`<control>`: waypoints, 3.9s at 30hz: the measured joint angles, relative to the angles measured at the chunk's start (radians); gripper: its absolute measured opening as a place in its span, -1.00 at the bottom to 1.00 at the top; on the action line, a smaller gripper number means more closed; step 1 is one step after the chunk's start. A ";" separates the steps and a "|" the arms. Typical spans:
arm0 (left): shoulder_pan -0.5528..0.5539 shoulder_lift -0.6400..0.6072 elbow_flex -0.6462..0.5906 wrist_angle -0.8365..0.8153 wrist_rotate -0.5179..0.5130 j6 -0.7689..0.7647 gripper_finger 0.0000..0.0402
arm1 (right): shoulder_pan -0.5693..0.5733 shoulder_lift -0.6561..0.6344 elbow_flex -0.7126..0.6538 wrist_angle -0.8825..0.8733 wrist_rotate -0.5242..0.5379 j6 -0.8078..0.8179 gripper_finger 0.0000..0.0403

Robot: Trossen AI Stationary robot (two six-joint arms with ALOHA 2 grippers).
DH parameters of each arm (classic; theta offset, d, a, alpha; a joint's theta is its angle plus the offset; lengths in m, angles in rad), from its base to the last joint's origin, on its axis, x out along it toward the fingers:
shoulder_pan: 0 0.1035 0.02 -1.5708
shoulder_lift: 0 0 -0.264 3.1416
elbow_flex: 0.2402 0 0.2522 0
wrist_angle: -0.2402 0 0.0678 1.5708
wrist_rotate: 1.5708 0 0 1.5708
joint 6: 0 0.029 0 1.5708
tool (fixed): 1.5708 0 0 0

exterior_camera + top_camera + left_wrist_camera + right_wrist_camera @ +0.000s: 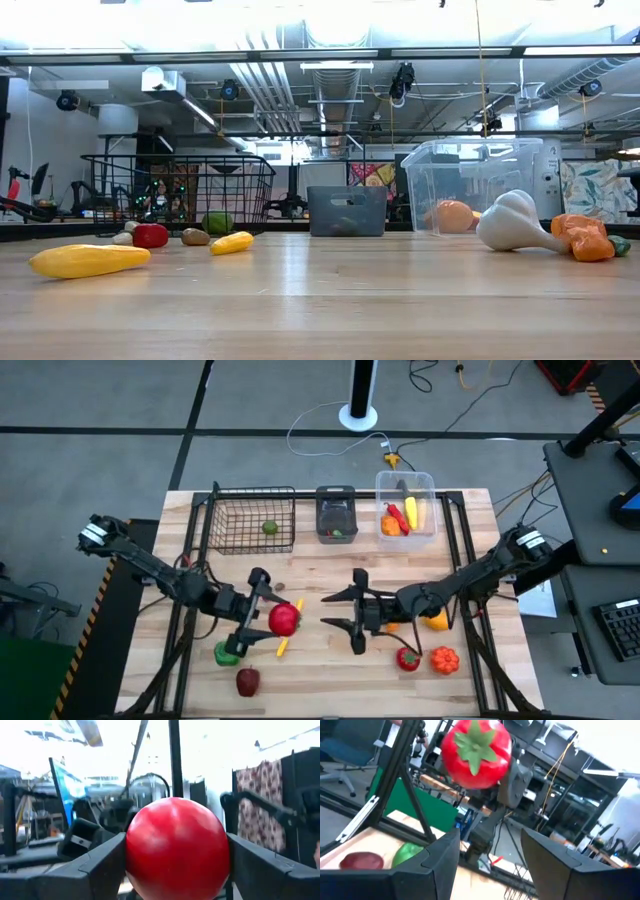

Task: Sort produce into baskets
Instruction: Put the right tomato into the black basket

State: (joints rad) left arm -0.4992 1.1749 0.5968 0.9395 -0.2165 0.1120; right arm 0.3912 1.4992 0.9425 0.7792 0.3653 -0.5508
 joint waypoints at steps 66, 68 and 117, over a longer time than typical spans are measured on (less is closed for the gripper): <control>0.017 -0.040 -0.066 -0.109 -0.095 -0.076 0.76 | -0.055 0.121 0.489 -0.559 0.001 0.092 0.46; 0.017 -0.065 -0.066 -0.170 -0.094 -0.085 0.76 | -0.067 0.096 0.489 -0.594 0.002 0.129 0.46; 0.016 -0.426 0.207 -1.193 -0.526 -0.409 0.76 | -0.689 0.761 1.312 -1.274 -0.323 0.421 0.46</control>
State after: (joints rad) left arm -0.4835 0.7488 0.8036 -0.2535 -0.7429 -0.2966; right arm -0.2977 2.2601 2.2543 -0.4948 0.0427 -0.1298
